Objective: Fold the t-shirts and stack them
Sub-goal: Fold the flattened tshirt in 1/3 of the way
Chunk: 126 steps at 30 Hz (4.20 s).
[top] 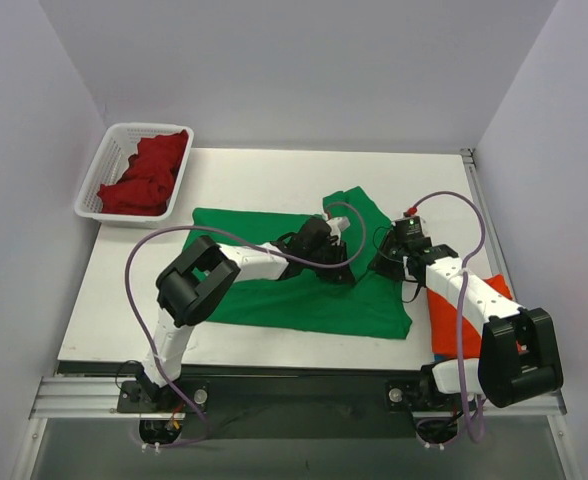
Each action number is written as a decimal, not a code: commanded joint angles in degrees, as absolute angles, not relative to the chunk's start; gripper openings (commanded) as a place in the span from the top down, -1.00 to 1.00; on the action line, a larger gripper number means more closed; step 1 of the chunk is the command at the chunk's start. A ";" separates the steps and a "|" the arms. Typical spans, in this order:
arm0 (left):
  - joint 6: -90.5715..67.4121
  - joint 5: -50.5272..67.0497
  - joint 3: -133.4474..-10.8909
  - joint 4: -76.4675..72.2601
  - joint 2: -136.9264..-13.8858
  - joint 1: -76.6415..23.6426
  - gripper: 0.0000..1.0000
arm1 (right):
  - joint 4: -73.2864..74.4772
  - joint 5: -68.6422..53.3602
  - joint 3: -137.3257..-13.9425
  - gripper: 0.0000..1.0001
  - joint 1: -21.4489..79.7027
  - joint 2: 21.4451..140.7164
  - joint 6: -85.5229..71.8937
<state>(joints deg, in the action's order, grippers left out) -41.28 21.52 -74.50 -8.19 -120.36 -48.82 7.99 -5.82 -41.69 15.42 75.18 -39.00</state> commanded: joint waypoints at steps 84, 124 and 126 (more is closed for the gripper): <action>-32.52 5.19 -74.00 -0.10 -110.83 -55.55 -0.01 | 19.34 -4.57 -16.09 1.00 15.38 40.70 -46.93; -17.32 3.16 -82.44 11.78 -116.81 -59.41 0.06 | 16.26 -0.53 -14.41 1.00 18.11 42.72 -48.87; -17.23 3.34 -82.18 11.52 -116.72 -59.41 0.12 | 16.35 -0.44 -14.41 1.00 18.02 42.63 -48.87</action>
<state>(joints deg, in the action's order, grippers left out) -18.57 2.17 -80.90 12.49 -116.71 -59.18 15.22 -2.92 -14.31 17.74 42.15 -48.42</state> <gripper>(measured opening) 0.457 0.026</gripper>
